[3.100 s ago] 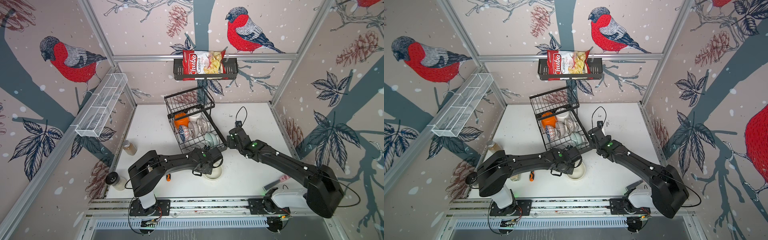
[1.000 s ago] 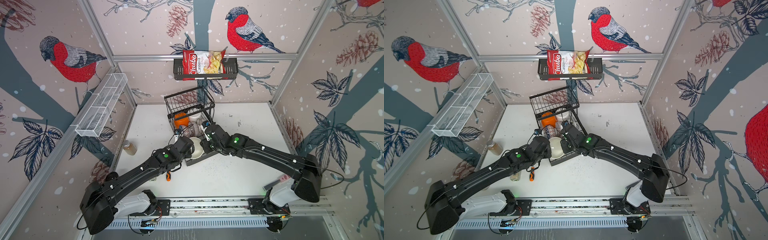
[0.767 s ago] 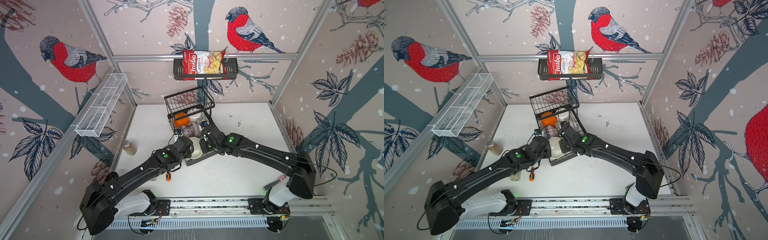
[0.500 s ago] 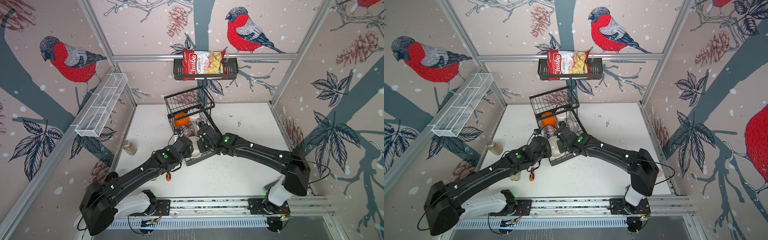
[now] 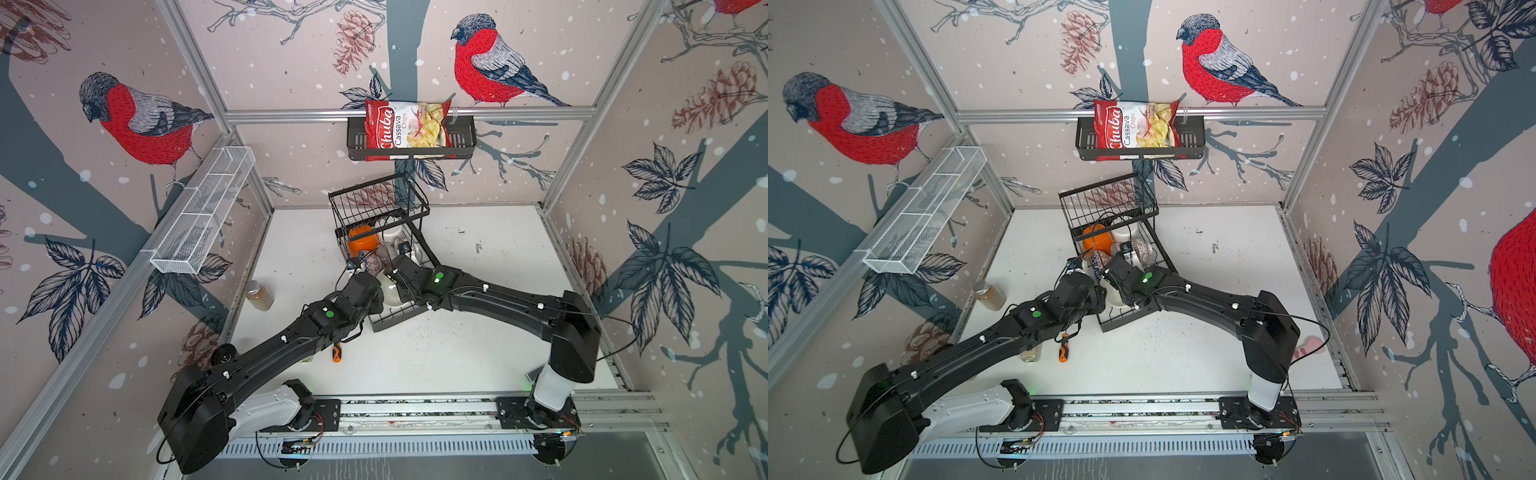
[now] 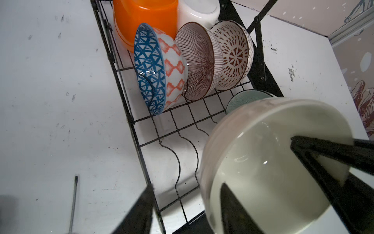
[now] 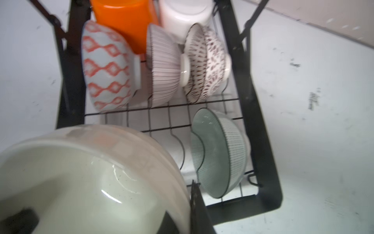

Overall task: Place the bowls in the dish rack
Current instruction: 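Grasp the cream bowl's rim with the right gripper beside the left gripper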

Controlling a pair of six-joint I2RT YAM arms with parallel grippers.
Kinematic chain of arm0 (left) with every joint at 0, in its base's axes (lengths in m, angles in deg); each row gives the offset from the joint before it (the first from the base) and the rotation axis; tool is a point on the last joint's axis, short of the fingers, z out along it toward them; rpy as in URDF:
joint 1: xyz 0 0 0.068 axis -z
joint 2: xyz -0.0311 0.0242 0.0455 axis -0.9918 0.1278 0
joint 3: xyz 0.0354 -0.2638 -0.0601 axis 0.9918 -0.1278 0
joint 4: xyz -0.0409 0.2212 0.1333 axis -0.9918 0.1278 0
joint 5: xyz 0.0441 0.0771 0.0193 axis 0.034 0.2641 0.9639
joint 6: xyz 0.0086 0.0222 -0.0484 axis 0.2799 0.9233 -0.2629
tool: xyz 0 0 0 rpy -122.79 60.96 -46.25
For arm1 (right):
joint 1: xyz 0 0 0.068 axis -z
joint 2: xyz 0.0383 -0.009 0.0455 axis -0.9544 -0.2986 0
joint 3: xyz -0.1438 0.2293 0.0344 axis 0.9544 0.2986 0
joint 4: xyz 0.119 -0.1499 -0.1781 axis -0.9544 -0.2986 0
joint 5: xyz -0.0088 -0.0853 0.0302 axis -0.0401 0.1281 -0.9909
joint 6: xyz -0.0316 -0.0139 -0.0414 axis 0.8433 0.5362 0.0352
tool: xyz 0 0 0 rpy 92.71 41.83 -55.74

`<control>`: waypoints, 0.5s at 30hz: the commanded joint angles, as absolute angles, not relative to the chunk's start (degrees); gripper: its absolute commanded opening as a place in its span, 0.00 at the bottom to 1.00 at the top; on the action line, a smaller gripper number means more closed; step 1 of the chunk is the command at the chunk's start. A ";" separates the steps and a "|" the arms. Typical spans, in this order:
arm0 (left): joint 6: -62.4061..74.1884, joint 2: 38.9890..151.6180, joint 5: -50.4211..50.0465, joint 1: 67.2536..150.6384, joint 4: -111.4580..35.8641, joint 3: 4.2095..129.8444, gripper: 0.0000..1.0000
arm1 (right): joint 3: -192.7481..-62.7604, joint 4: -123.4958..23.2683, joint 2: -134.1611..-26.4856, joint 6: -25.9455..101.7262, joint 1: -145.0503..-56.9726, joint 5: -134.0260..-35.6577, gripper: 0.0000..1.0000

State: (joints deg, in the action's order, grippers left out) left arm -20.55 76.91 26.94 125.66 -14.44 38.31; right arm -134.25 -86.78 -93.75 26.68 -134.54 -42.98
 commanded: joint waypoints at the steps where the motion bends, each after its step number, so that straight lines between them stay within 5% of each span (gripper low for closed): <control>1: -20.40 75.45 26.19 124.62 -15.95 37.16 0.78 | -135.81 -87.47 -95.01 23.81 -135.23 -34.99 0.00; 6: -19.96 71.86 25.49 121.64 -14.96 35.16 0.94 | -137.64 -89.29 -97.98 23.00 -135.74 -28.74 0.00; 15: -18.80 65.80 24.48 115.78 -11.61 32.83 0.97 | -145.82 -98.96 -106.93 20.73 -138.02 -15.19 0.00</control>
State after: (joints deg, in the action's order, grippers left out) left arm -19.89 66.83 25.22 116.74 -13.04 33.18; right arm -143.82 -94.82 -105.27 22.84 -137.34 -23.96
